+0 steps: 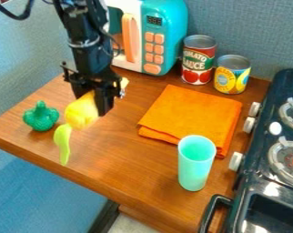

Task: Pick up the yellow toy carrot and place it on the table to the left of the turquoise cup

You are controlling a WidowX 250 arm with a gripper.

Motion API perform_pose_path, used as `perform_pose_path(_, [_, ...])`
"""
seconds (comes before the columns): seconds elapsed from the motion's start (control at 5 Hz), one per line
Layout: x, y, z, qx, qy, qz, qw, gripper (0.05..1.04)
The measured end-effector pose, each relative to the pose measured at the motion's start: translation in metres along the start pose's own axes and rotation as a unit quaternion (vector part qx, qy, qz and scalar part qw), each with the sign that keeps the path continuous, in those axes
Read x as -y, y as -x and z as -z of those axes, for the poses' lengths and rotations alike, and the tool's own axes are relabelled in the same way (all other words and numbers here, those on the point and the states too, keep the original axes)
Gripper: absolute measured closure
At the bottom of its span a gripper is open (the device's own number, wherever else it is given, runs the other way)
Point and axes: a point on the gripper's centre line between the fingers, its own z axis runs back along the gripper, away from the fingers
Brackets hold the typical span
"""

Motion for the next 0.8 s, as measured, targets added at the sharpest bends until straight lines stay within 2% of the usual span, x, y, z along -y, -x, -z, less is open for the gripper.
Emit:
perform_pose_path(0.2, [0.018, 0.001, -0.004, -0.004, 0.019, 0.029, 0.9994, 0.583])
perform_pose_path(0.4, [0.036, 0.001, 0.005, -0.015, 0.046, 0.024, 0.9985, 0.583])
perform_pose_path(0.6, [0.052, 0.0, 0.026, -0.034, 0.069, 0.01, 0.997, 0.583])
perform_pose_path(0.8, [0.061, 0.0, 0.045, -0.053, 0.069, -0.009, 0.9962, 0.583])
